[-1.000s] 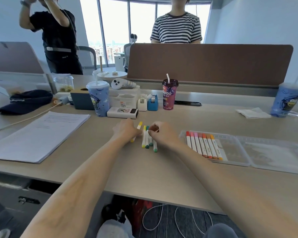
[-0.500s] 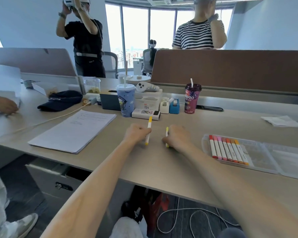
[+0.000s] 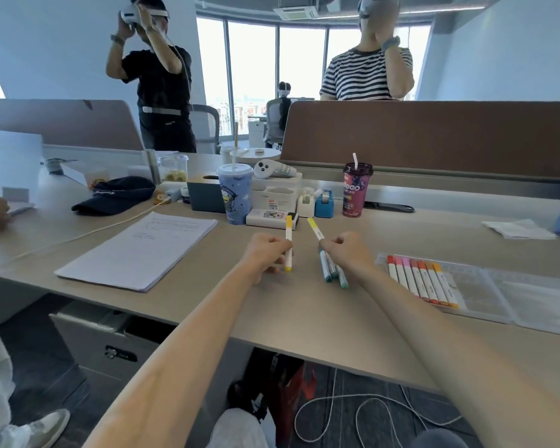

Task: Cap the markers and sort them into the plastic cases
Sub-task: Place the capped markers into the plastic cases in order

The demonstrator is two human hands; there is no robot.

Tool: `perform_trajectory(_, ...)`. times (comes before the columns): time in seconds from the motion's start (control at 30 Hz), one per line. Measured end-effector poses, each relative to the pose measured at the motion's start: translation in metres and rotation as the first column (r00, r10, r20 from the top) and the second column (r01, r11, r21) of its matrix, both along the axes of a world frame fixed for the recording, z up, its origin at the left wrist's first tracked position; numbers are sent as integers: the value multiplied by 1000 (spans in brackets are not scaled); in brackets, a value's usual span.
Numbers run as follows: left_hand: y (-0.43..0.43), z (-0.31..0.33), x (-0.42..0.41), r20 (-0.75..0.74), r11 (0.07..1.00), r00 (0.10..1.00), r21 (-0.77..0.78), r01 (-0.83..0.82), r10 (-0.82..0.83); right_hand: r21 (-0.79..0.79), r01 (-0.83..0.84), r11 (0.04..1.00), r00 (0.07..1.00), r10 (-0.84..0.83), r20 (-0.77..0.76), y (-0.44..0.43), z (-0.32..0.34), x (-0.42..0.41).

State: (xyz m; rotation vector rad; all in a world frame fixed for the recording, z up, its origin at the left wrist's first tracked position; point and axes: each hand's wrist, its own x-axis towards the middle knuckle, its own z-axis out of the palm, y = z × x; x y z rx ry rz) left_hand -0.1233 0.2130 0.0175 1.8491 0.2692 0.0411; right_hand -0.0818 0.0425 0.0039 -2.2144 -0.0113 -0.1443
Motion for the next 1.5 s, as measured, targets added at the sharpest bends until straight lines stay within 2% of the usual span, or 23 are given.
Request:
perform_trajectory(0.13, -38, 7, 6, 19, 997, 997, -4, 75, -75, 191, 37, 981, 998, -44, 33, -41, 7, -5)
perform_trajectory(0.3, -101, 13, 16, 27, 980, 979, 19, 200, -200, 296, 72, 953, 995, -91, 50, -105, 12, -16)
perform_trajectory(0.53, -186, 14, 18, 65, 937, 935, 43, 347, -350, 310, 164, 937, 974, -203, 99, -188, 12, -31)
perform_trajectory(0.77, -246, 13, 18, 29, 895, 896, 72, 440, -443, 317, 249, 915, 952, -291, 93, -250, 11, -45)
perform_trajectory(1.0, -277, 8, 27, -3, 868, 902, 269, 417, -433, 299, 273, 914, 952, -301, 50, -282, -3, -53)
perform_trajectory(1.23, -280, -4, 37, -58, 769, 913, 519, 372, -403, 311, 245, 918, 962, -269, 37, -288, -11, -49)
perform_trajectory(1.5, -279, -16, 45, -14, 769, 924, 550, 326, -382, 295, 175, 939, 979, -197, 47, -274, -19, -39)
